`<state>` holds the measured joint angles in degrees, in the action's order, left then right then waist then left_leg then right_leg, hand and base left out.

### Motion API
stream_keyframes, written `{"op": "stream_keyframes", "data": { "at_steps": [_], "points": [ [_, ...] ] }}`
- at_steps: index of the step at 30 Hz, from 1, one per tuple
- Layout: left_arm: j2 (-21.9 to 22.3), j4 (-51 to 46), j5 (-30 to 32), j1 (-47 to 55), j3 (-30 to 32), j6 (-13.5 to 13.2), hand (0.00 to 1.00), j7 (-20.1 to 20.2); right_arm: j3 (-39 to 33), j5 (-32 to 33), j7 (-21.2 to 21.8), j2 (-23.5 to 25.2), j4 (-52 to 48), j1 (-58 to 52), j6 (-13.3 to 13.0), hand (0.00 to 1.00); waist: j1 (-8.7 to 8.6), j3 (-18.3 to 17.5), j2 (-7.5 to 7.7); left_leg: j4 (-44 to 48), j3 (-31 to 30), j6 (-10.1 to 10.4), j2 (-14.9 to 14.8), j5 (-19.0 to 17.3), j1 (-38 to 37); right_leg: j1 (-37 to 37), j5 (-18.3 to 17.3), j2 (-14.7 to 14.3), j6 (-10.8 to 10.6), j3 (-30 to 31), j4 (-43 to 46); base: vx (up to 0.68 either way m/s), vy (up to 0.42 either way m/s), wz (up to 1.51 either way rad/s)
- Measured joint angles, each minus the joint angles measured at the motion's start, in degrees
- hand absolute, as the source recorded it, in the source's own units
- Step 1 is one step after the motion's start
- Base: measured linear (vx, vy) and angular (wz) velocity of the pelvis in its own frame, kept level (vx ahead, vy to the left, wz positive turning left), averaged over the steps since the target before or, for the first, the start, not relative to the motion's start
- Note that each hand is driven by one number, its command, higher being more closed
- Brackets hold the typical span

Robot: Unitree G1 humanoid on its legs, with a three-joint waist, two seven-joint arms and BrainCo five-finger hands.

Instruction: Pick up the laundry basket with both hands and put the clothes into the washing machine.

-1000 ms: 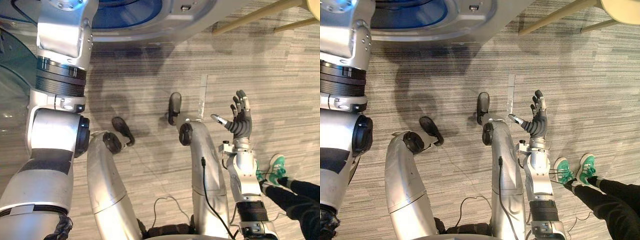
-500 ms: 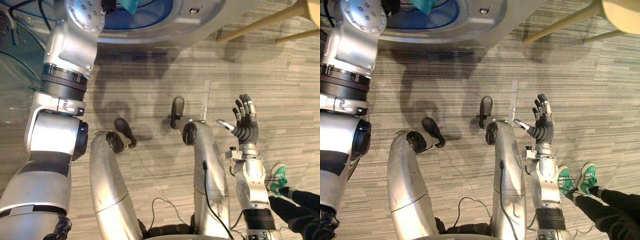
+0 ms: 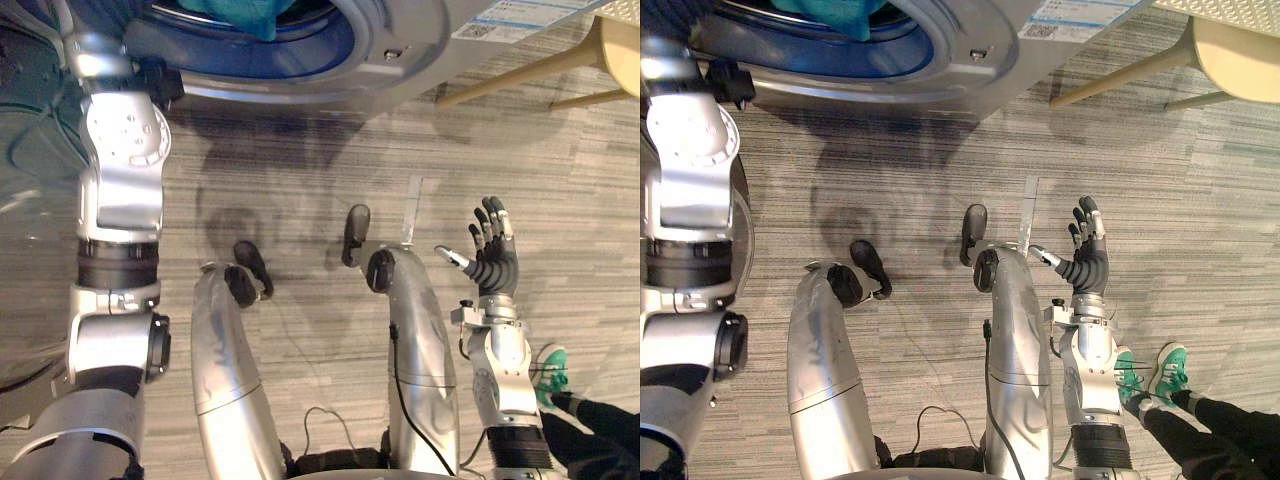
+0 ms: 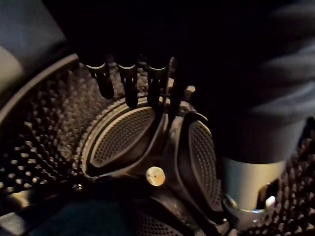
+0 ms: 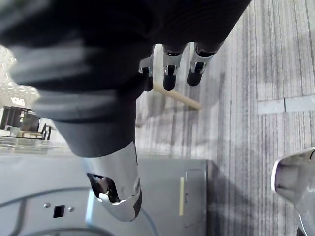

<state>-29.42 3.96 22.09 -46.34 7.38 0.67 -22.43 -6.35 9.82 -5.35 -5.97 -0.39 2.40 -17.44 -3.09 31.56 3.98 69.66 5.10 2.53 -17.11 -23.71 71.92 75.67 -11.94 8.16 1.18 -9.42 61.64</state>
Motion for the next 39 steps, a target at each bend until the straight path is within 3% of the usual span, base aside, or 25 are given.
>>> {"op": "stream_keyframes", "data": {
  "at_steps": [6, 10, 16, 19, 20, 21, 22, 25, 27, 30, 33, 37, 39],
  "points": [
    [0.1, 0.6, -0.1, 0.5, -0.2, 0.0, 0.00, 4.9, -0.4, -1.5, 0.0, 0.0, 0.0, 0.1, 0.6, 0.00, 1.06, 0.0, 0.00, -3.3, -0.5, 0.6, 0.3, 2.1, -0.6, -1.1, 0.2, 0.0, 0.4, -1.3, -2.5, -0.07, -0.041, 0.09],
    [2.7, 0.9, -1.6, 2.1, -0.1, -0.1, 0.00, 4.7, -0.4, -1.8, -0.8, 0.1, 0.0, 0.1, 0.6, 0.00, 1.29, 0.0, -0.09, -3.8, -1.1, 1.0, 0.2, 2.5, -1.6, -2.3, 0.2, -0.1, 0.7, -1.9, -2.6, -0.02, -0.016, 0.02],
    [21.6, 1.5, -11.5, 20.6, -1.9, -4.3, 0.00, 4.7, -0.3, -3.6, -2.3, 1.7, 3.1, -0.1, 2.4, 0.00, 2.54, -0.2, -0.41, -8.0, -0.3, 1.2, 1.1, 2.6, -12.3, -12.2, -1.3, 0.1, 0.2, -1.8, -4.9, -0.02, -0.033, 0.08],
    [26.6, 4.0, -21.7, 34.1, -6.4, -8.5, 0.00, 6.8, -0.4, -3.7, -3.6, 1.8, 7.0, -1.4, 3.0, 0.00, 4.06, -0.6, -0.94, -14.7, 1.2, 1.8, 2.1, 3.2, -23.6, -22.7, -1.4, 0.1, 0.0, -2.0, -9.9, 0.00, -0.079, 0.09],
    [26.8, 4.3, -22.5, 34.9, -6.6, -8.8, 0.00, 7.2, -0.4, -3.8, -3.6, 1.7, 7.4, -1.6, 3.1, 0.00, 4.09, -0.6, -1.05, -15.3, 1.4, 1.8, 2.2, 3.2, -24.6, -23.7, -1.4, 0.1, 0.0, -2.2, -10.5, 0.03, -0.053, 0.17],
    [27.6, 6.9, -24.4, 38.5, -7.4, -9.8, 0.00, 8.1, -0.5, -3.8, -3.8, 1.5, 9.5, -2.6, 3.4, 0.00, 4.11, -2.2, -2.30, -18.1, 1.4, 2.1, 2.3, 3.6, -27.8, -27.7, -1.4, 0.0, -0.1, -3.6, -13.3, 0.05, -0.025, 0.27],
    [28.2, 9.8, -26.0, 41.8, -7.7, -10.1, 0.00, 9.3, -0.5, -3.9, -4.5, 1.5, 11.7, -4.4, 4.2, 0.00, 4.17, -6.0, -2.76, -21.6, 2.0, 2.0, 2.5, 5.2, -30.3, -30.1, -0.7, 0.1, -0.4, -4.2, -16.0, 0.09, -0.035, 0.28],
    [28.2, 14.4, -27.7, 46.6, -7.8, -10.2, 0.00, 11.3, -0.3, -4.3, -4.6, 1.7, 14.5, -7.4, 4.5, 0.00, 4.61, -8.9, -3.50, -28.8, 3.6, 2.6, 3.3, 7.4, -39.4, -38.1, 0.3, -0.1, -0.1, -4.4, -21.5, 0.19, -0.035, 0.06],
    [28.2, 20.0, -28.2, 50.3, -7.3, -10.1, 0.00, 13.2, -0.3, -4.7, -4.5, 1.6, 19.2, -9.7, 5.2, 0.00, 4.91, -13.6, -4.37, -35.6, 5.3, 2.8, 3.6, 9.2, -45.8, -43.6, 1.9, -0.9, -0.4, -4.3, -27.3, 0.21, -0.018, -0.12],
    [28.0, 27.6, -28.1, 51.1, -6.5, -10.0, 0.00, 15.0, -0.5, -4.7, -4.4, 2.3, 25.4, -10.7, 6.5, 0.00, 5.38, -17.2, -4.58, -42.8, 7.5, 3.3, 3.9, 11.1, -52.6, -49.2, 3.8, -2.2, -0.7, -3.8, -33.7, 0.21, 0.018, -0.20],
    [28.0, 37.1, -26.5, 51.1, -5.0, -9.9, 0.00, 16.4, -0.9, -4.7, -3.9, 2.2, 34.5, -10.9, 6.8, 0.00, 4.32, -21.9, -4.81, -53.2, 9.1, 3.5, 5.5, 14.7, -60.0, -55.5, 6.5, -3.3, -1.6, -3.5, -42.3, 0.18, 0.037, -0.08],
    [27.2, 42.1, -23.5, 51.5, -4.4, -9.6, 0.00, 17.4, -3.3, -4.7, -3.1, 2.0, 41.6, -10.6, 7.3, 0.00, 3.76, -23.4, -5.85, -58.9, 10.2, 3.8, 6.0, 16.3, -66.2, -61.5, 9.6, -5.0, -2.0, -2.2, -49.7, 0.15, 0.053, -0.23],
    [26.7, 43.7, -23.6, 51.6, -3.6, -9.6, 0.00, 17.3, -3.6, -4.6, -2.7, 1.5, 44.7, -10.0, 7.7, 0.00, 4.01, -23.6, -5.61, -58.4, 9.5, 3.8, 6.9, 16.3, -67.9, -62.6, 10.5, -5.6, -2.4, 0.5, -51.0, 0.10, 0.054, -0.57]
  ]
}}
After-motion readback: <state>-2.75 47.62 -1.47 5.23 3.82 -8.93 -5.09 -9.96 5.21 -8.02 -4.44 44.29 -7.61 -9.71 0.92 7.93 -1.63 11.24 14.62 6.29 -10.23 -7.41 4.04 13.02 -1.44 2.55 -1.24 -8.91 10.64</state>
